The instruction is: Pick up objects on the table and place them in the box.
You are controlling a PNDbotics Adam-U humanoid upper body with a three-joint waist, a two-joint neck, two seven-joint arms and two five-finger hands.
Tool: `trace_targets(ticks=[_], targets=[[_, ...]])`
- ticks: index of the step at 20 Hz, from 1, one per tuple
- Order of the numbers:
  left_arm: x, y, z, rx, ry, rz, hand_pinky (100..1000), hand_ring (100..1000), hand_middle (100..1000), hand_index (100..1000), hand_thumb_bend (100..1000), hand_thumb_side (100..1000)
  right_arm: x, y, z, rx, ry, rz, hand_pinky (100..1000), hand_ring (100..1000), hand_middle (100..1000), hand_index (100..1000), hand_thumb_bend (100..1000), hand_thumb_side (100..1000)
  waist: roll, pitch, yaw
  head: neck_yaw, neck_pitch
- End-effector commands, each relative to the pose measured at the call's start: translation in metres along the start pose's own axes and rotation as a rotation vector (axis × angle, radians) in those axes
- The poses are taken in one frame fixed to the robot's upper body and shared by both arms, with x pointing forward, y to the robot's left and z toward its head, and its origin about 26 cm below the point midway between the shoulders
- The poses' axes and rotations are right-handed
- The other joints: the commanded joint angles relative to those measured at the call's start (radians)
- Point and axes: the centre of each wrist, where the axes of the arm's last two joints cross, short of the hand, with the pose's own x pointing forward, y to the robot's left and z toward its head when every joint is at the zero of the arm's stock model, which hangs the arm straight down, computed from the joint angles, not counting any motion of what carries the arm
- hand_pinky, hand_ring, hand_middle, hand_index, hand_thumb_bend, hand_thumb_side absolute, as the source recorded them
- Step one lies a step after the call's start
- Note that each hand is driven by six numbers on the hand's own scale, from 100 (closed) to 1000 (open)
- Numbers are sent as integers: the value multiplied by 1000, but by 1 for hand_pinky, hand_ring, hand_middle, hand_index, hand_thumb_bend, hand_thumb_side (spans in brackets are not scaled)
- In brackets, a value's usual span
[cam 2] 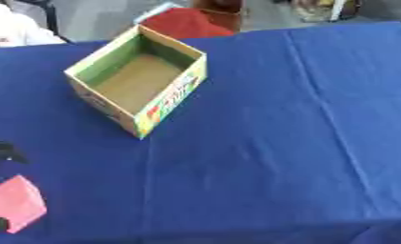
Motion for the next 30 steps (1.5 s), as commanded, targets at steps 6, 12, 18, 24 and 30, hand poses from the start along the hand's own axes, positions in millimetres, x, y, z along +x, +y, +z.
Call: trace_targets(ticks=[6, 12, 18, 24, 30], targets=[[-6, 4, 0, -11, 29, -12, 527, 666, 881, 929, 612, 500, 6, -3, -7, -8, -32, -6, 693, 754, 860, 781, 100, 994, 0, -7, -4, 7, 4], [-6, 3, -3, -11, 27, -5, 521, 660, 874, 928, 608, 505, 6, -3, -7, -9, -32, -6, 693, 754, 860, 781, 100, 993, 0, -7, -5, 17, 4], [-5, 3, -4, -15, 25, -5, 531, 664, 865, 910, 613, 511, 6, -2, -6, -8, -29, -8, 692, 754, 860, 781, 100, 993, 0, -6, -5, 23, 2], [-7, -3, -10, -73, 31, -17, 559, 692, 860, 864, 612, 518, 6, -2, -6, -8, -29, -10, 692, 753, 861, 781, 100, 996, 0, -5, -7, 27, 0], [-8, -5, -14, -105, 18, -15, 562, 702, 826, 823, 587, 529, 6, -2, -6, -9, -28, -11, 692, 753, 861, 781, 100, 994, -1, -4, -7, 32, -1]])
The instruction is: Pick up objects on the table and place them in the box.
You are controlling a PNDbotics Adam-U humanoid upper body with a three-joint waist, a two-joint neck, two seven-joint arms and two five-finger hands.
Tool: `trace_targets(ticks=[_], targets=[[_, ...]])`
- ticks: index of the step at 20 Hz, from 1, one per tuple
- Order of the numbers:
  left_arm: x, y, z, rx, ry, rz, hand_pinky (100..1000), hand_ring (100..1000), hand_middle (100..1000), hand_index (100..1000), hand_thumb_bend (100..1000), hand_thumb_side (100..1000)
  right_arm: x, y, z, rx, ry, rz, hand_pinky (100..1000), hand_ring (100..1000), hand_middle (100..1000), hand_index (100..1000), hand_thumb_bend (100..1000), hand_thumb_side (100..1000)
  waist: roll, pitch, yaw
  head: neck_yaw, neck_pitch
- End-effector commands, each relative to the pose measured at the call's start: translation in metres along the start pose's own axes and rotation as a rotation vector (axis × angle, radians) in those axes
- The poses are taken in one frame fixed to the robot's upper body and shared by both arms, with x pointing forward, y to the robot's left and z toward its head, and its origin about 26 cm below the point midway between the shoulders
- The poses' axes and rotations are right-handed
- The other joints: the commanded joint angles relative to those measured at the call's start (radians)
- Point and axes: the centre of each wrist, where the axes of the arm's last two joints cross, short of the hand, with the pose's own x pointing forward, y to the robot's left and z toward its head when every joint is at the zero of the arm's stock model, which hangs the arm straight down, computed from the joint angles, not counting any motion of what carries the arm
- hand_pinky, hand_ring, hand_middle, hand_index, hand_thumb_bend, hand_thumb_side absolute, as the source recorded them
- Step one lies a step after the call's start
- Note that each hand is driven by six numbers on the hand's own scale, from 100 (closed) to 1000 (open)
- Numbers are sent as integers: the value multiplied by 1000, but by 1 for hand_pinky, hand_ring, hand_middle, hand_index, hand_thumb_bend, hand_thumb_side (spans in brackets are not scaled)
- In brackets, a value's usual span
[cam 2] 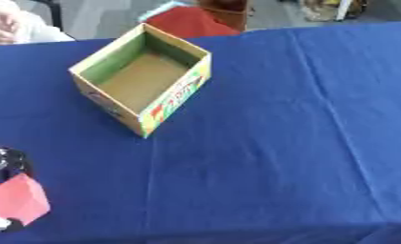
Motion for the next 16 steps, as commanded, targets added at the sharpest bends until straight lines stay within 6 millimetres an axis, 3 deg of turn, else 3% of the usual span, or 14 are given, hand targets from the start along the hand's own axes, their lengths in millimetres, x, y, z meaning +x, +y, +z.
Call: trace_targets(ticks=[1, 8, 12, 16], targets=[[-3, 3, 3, -11, 16, -17, 560, 701, 825, 821, 587, 530, 6, -3, -7, -4, -35, -3, 692, 753, 860, 781, 100, 994, -1, -9, -1, 4, -1], [-6, -1, -2, -36, 10, 19, 517, 667, 819, 844, 514, 498, 7, -3, -8, -5, -35, -5, 692, 754, 860, 781, 100, 994, -2, -9, -1, 8, -4], [-6, -1, -3, -21, 7, 45, 494, 665, 777, 819, 403, 415, 7, -3, -8, -4, -36, -4, 692, 754, 860, 781, 100, 994, -2, -9, 0, 9, -4], [-6, -2, -3, -7, 2, 65, 529, 710, 773, 800, 292, 354, 7, -3, -8, -5, -35, -4, 692, 754, 860, 781, 100, 995, -2, -10, 0, 9, -3]])
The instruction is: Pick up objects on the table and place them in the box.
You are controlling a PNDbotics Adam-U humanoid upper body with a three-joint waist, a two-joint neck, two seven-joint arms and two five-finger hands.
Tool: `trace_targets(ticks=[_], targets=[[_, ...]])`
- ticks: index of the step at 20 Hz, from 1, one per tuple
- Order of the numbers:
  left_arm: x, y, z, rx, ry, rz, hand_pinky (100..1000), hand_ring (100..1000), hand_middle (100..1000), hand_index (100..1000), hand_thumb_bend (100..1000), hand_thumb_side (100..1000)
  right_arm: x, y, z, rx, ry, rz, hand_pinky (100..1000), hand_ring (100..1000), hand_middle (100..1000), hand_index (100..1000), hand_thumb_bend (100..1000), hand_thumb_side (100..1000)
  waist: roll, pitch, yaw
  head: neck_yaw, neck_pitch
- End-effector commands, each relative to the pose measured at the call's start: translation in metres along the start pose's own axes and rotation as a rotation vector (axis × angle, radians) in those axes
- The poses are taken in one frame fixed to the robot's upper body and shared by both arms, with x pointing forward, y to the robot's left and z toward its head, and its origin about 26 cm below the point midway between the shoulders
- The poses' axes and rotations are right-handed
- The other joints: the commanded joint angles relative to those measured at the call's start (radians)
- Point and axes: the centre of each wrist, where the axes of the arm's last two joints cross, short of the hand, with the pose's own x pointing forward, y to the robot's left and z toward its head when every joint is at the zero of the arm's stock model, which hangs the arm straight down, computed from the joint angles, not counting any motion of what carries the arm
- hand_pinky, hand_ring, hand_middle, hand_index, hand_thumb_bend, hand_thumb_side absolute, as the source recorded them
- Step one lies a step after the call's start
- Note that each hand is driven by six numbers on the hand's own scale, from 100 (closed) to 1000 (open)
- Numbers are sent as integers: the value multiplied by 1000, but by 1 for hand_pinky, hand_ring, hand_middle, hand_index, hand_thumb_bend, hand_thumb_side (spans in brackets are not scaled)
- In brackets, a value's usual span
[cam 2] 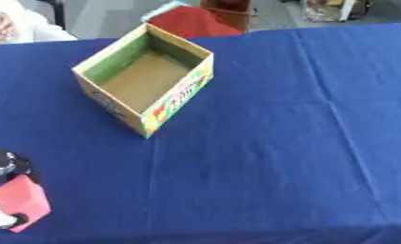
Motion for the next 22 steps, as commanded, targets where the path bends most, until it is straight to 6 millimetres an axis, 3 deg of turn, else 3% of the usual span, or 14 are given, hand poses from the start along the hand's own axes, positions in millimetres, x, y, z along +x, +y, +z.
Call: trace_targets(ticks=[1, 7, 13, 22], targets=[[-3, 4, 5, 16, 10, 1, 525, 711, 768, 797, 273, 342, 7, -3, -8, -6, -38, -1, 692, 754, 860, 781, 100, 995, -1, -10, 0, 2, -3], [0, 10, 14, 29, -8, -18, 544, 718, 764, 794, 276, 319, 6, -4, -8, -6, -39, 3, 693, 754, 859, 781, 100, 994, 0, -12, 1, -2, -2], [8, 28, 31, 89, -19, -70, 571, 731, 764, 792, 285, 305, 6, -4, -8, -6, -38, 7, 693, 753, 859, 781, 100, 994, 4, -14, 3, -6, 0], [20, 90, 59, 323, -52, -202, 562, 709, 754, 777, 257, 264, 6, -4, -8, 1, -41, 8, 693, 753, 859, 781, 100, 994, 12, -18, 2, -6, 6]])
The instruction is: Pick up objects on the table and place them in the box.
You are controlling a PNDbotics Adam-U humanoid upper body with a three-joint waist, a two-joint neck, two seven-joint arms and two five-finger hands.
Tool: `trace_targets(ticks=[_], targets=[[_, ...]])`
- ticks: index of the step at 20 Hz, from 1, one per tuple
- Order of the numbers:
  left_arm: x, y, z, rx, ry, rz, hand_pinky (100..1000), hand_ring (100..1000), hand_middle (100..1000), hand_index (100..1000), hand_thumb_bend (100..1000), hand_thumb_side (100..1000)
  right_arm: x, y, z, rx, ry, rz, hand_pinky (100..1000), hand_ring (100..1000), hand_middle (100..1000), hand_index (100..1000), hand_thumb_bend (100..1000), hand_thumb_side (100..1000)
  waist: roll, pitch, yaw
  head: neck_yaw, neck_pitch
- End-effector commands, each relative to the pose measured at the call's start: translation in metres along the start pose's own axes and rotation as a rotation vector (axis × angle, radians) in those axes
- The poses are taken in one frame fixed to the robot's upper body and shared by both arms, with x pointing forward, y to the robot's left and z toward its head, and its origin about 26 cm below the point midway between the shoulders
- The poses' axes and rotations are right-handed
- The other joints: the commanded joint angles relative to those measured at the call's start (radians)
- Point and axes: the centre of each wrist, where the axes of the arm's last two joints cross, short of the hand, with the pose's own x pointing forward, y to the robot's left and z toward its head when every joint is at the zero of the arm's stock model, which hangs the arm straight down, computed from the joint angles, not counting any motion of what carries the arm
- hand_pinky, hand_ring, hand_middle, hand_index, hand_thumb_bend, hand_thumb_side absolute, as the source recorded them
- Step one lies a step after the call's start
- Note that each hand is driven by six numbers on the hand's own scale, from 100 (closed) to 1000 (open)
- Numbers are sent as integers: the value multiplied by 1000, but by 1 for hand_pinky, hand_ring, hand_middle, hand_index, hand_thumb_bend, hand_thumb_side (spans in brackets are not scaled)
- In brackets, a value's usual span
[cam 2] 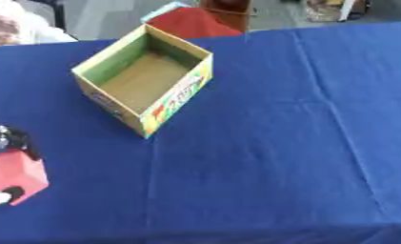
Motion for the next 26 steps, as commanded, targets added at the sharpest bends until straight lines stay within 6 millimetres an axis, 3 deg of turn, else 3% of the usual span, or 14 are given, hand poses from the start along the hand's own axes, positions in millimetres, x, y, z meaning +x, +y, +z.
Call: trace_targets(ticks=[1, 7, 13, 19, 26], targets=[[1, 31, 12, 77, 3, -80, 562, 709, 755, 777, 256, 262, 7, -4, -8, 3, -42, 6, 693, 753, 859, 781, 100, 994, 2, -14, -1, 0, 5], [27, 88, 6, 161, -65, -135, 514, 674, 725, 758, 227, 249, 7, -2, -8, 13, -42, -2, 692, 753, 859, 780, 100, 995, 6, -13, -11, 9, 4], [38, 133, -33, 214, -92, -131, 456, 623, 686, 731, 202, 233, 8, 0, -10, 14, -45, -17, 690, 753, 861, 780, 100, 997, 3, 1, -23, 20, -14], [35, 158, -75, 262, -97, -98, 424, 596, 664, 716, 173, 236, 10, 3, -12, 8, -50, -35, 689, 752, 862, 779, 100, 999, -5, 20, -34, 32, -42], [29, 165, -129, 288, -63, -5, 385, 566, 638, 716, 138, 243, 13, 8, -15, 5, -58, -65, 688, 752, 864, 779, 100, 1000, -19, 45, -48, 48, -84]])
